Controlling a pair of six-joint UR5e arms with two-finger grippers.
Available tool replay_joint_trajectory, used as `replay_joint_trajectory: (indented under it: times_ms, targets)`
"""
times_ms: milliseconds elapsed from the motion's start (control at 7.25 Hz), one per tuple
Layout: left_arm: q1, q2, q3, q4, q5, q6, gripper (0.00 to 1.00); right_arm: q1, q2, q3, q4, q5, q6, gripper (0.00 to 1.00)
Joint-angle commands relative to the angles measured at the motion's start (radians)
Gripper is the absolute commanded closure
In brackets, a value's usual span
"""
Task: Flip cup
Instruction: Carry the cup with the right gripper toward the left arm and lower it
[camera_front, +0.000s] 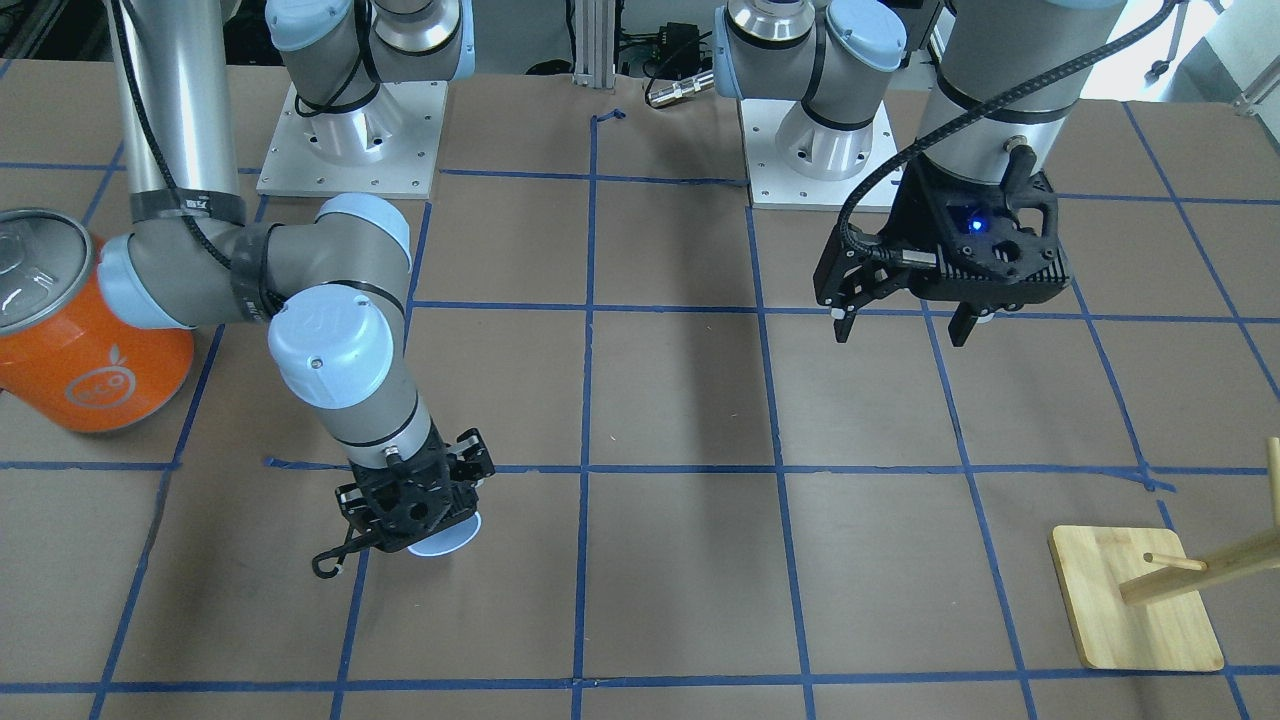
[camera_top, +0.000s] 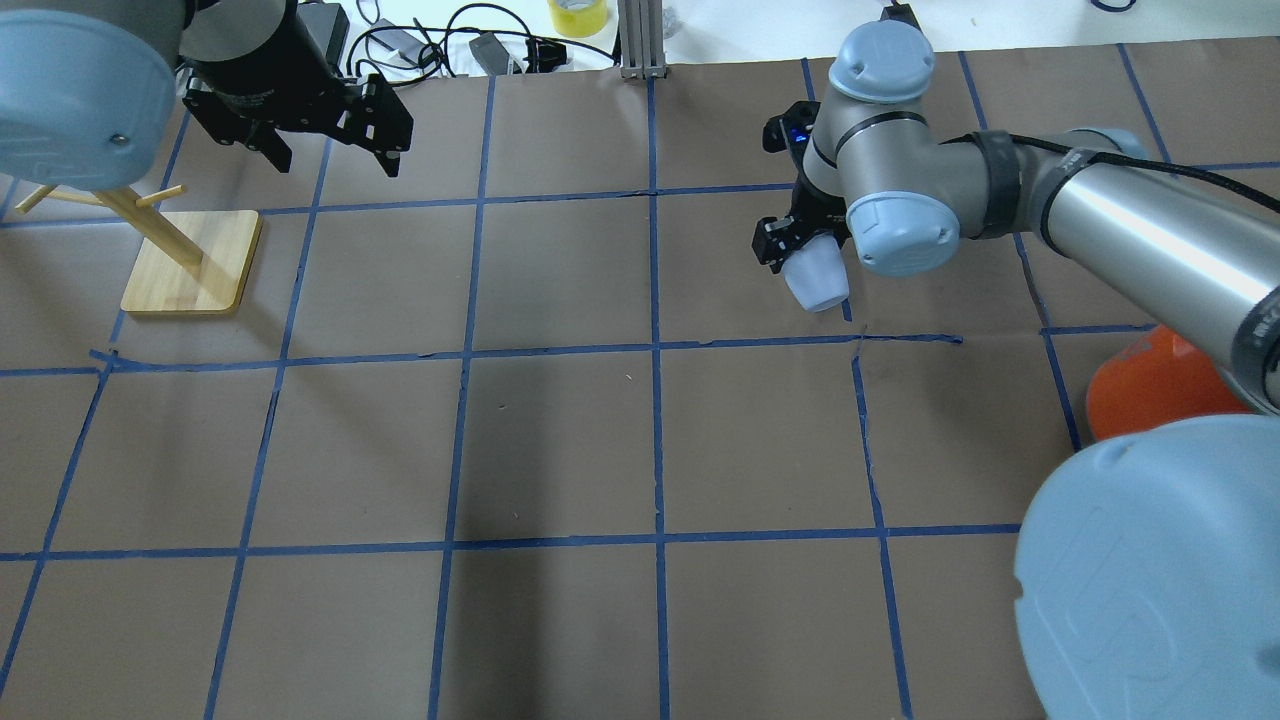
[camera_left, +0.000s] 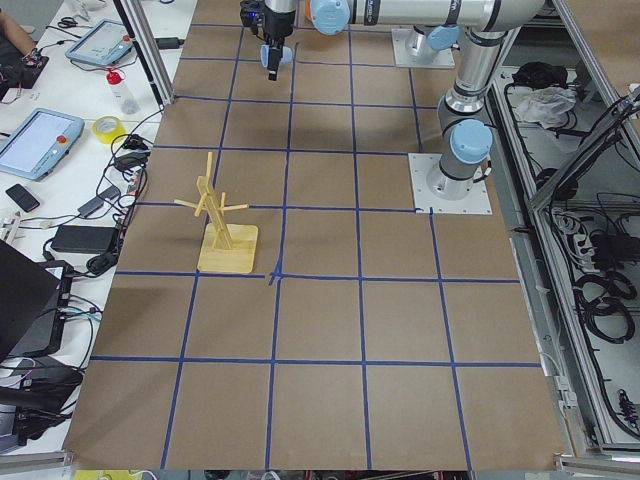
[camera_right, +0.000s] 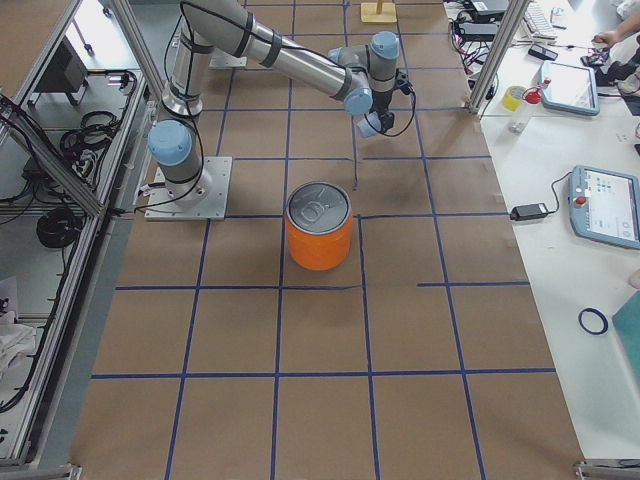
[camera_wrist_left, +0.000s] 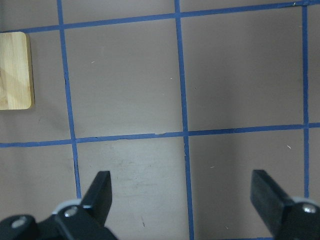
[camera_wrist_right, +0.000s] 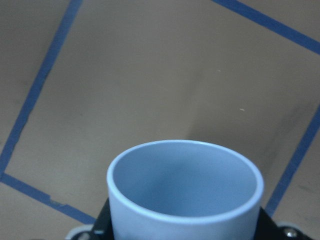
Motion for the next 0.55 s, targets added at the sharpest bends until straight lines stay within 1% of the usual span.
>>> replay_joint_trajectory:
  times_ms: [0, 138, 276, 414]
  targets:
    - [0.000, -0.001, 0.000, 0.001, 0.000, 0.001, 0.00, 0.090, 0.004, 0.003, -0.057, -0.004, -0.132, 1.00]
    - [0.000, -0.001, 0.000, 0.001, 0.000, 0.000, 0.00, 0.110, -0.002, 0.008, -0.068, -0.008, -0.266, 1.00]
    - [0.000, -0.004, 0.000, 0.004, 0.000, 0.000, 0.00, 0.136, -0.002, 0.000, -0.071, -0.008, -0.359, 1.00]
    - [0.000, -0.003, 0.000, 0.002, 0.000, 0.000, 0.00, 0.180, 0.004, 0.002, -0.072, -0.009, -0.522, 1.00]
